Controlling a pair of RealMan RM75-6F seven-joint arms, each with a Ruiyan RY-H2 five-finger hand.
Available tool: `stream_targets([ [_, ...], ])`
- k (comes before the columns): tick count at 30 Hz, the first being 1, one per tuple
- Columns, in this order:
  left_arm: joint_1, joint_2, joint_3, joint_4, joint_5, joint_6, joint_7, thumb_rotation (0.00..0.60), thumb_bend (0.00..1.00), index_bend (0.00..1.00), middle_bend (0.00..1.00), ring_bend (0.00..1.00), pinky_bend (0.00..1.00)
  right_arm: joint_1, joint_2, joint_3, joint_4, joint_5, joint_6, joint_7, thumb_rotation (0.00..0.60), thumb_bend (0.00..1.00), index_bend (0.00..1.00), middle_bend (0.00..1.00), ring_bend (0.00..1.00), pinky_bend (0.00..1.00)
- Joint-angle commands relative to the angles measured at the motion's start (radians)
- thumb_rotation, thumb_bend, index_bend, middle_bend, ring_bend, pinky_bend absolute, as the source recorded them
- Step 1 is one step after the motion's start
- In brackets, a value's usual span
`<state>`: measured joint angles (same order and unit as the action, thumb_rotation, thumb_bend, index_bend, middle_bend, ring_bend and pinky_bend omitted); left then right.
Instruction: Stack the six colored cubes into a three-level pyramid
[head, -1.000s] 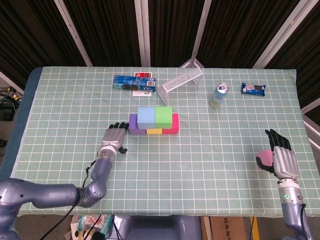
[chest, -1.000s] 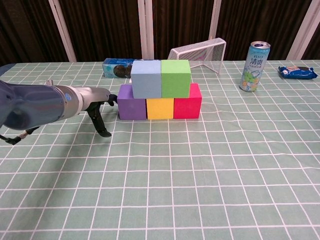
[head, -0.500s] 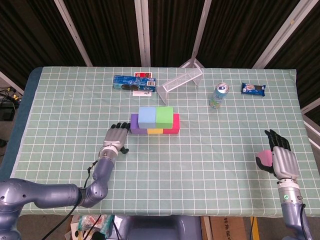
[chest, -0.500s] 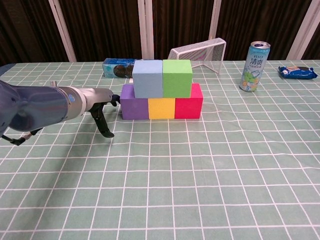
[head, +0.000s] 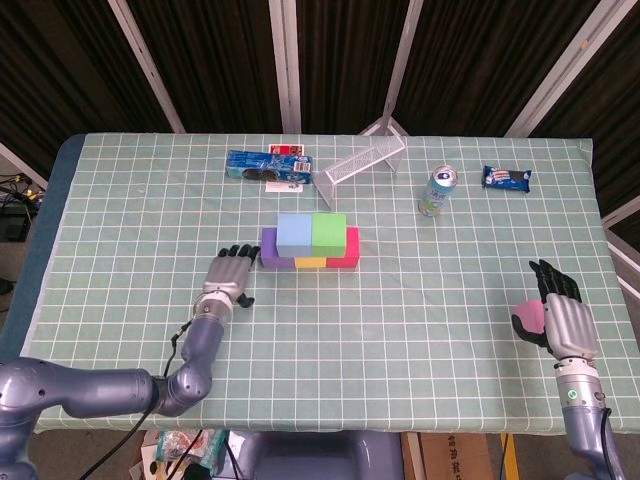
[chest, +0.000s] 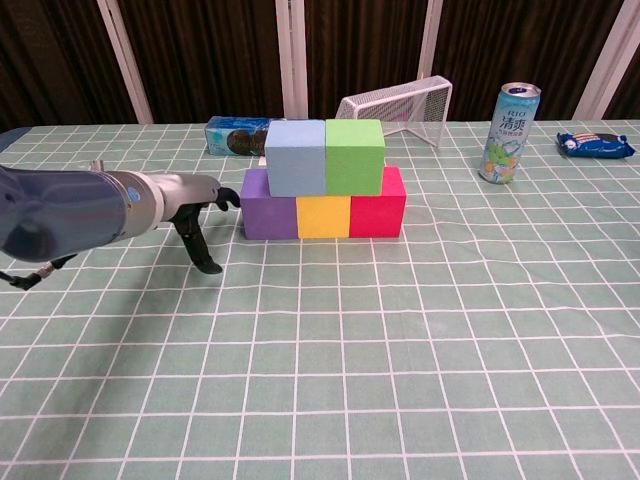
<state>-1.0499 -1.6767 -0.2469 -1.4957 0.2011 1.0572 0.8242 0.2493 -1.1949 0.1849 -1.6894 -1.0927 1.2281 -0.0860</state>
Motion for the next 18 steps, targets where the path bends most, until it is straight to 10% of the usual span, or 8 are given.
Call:
stream_targets([
  [1,0.019,0.029,0.004,-0.037,0.018,0.016,-0.016,0.6,0.34,0.0,0.04,0.0,0.08,0.0,0.0,0.0,0.0,-0.001,0.0,0.0,0.6,0.38,0.0,0.0,0.0,0.0],
  [18,0.281,0.349,0.128,-0.508,0.452,0.236,-0.254,0.6,0.2,0.0,0.03,0.0,0.08,-0.001,0.007,-0.007,-0.001,-0.01,0.006,-0.018,0.6,0.38,0.0,0.0,0.0,0.0],
])
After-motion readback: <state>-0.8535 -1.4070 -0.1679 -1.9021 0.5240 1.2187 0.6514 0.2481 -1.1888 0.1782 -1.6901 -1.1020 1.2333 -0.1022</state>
